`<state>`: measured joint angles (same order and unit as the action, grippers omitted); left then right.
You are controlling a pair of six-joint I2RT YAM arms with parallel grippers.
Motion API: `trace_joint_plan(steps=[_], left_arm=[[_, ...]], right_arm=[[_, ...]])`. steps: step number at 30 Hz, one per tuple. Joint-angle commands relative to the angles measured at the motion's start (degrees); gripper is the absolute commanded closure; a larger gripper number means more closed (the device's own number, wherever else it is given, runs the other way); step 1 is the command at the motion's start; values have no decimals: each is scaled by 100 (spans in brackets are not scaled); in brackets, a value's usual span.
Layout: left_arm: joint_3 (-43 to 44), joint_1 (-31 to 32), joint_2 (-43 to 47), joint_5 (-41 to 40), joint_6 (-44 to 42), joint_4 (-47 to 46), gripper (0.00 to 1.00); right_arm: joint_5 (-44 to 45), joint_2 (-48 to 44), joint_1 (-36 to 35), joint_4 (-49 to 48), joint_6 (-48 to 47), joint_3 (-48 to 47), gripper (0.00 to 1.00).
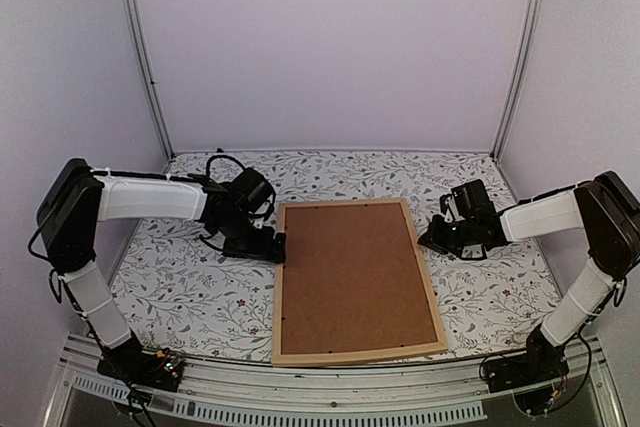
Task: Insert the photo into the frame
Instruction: Hold the photo frame at the center of the board.
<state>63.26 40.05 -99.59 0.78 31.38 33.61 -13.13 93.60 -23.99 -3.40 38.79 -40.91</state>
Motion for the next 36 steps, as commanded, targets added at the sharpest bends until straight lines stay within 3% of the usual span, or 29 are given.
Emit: trace_joint_plan(steps=[1,9,17,36], left_arm=[[134,-154,-116,17,-182,-265,4],[221,-514,-290,515,-310,-698,14],[282,-573,-650,1055,-282,-1118,33],[186,-611,-1097,1264,-203,-1477,69]], right_arm=[[-155,144,-115,804,-72,81,100],[-166,143,-115,835,-71,74,100],[-232,114,-124,748,4,132,99],[-206,-56,-148,760,118,294,98]])
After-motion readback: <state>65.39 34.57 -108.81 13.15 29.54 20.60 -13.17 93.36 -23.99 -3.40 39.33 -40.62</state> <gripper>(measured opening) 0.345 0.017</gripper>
